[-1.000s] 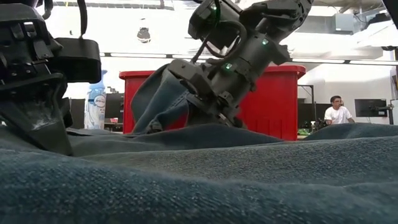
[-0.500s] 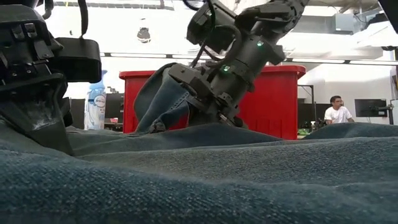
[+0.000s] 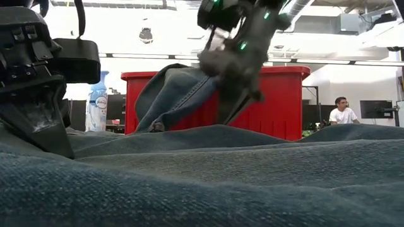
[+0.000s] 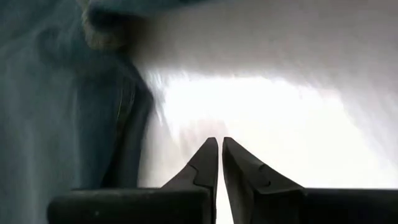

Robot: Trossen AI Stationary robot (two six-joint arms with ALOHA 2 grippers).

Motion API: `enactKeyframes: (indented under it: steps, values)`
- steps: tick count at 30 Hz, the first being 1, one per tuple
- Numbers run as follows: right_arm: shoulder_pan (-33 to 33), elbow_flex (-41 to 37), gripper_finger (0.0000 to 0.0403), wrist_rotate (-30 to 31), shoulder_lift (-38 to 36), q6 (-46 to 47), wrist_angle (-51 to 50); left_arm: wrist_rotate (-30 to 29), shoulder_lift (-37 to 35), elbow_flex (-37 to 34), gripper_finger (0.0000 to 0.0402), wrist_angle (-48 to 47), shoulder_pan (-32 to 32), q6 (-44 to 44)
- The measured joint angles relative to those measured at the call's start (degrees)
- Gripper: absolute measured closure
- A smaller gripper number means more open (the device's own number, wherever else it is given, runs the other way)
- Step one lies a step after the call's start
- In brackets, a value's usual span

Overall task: Fold Laundry from Bin
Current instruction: Fold the black pants from the red bin

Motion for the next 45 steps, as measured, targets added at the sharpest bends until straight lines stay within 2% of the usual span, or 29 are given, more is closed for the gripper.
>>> enactKeyframes:
  steps: [4, 9, 15, 21, 26, 28, 31, 33, 36, 41, 45]
  values:
    - [0.7, 0.0, 0.0351, 1.6, -5.5, 0.8, -6.7, -0.2, 0.0, 0.0, 0.0382, -0.5, 0.0, -0.1]
    - [2.7, 0.0, 0.0351, 4.6, -14.5, 3.2, -12.8, -0.3, -0.2, 0.0, 0.0339, 0.1, 0.0, -0.3]
    - [6.0, 0.1, 0.0344, 9.8, -23.4, 9.0, -12.0, -0.7, -3.3, -0.2, 0.0267, -0.4, 1.3, 0.9]
    - [7.4, 0.1, 0.0289, 11.0, -25.7, 14.0, -9.0, -0.5, -10.5, -0.3, 0.0199, -1.1, 3.9, 3.3]
    - [8.7, 0.1, 0.0238, 12.0, -25.6, 13.1, -6.1, 1.5, -17.4, -0.2, 0.0179, -4.0, 3.9, 1.8]
    - [9.1, 0.1, 0.0227, 19.4, -25.6, 13.1, -6.7, -2.0, -20.4, -0.2, 0.018, -6.7, 3.4, 0.7]
    - [8.9, 0.1, 0.0223, 35.5, -25.6, 15.0, -7.1, -12.2, -24.5, -0.1, 0.0181, -11.0, 3.5, 0.2]
    - [7.6, 0.1, 0.0223, 40.1, -25.6, 15.8, -5.6, -18.3, -27.2, -0.2, 0.0182, -12.8, 4.4, 0.0]
    - [4.6, 0.1, 0.0222, 39.2, -25.6, 16.0, -2.8, -22.1, -30.2, -0.1, 0.0182, -14.6, 6.5, 1.2]
    - [-0.8, 0.0, 0.0215, 36.5, -22.4, 16.2, -1.4, -21.5, -31.3, -0.1, 0.0182, -16.2, 10.0, 2.4]
    - [-4.7, 0.0, 0.0203, 31.2, -19.5, 15.4, 2.6, -20.8, -31.3, -0.1, 0.0182, -16.6, 10.8, 1.6]
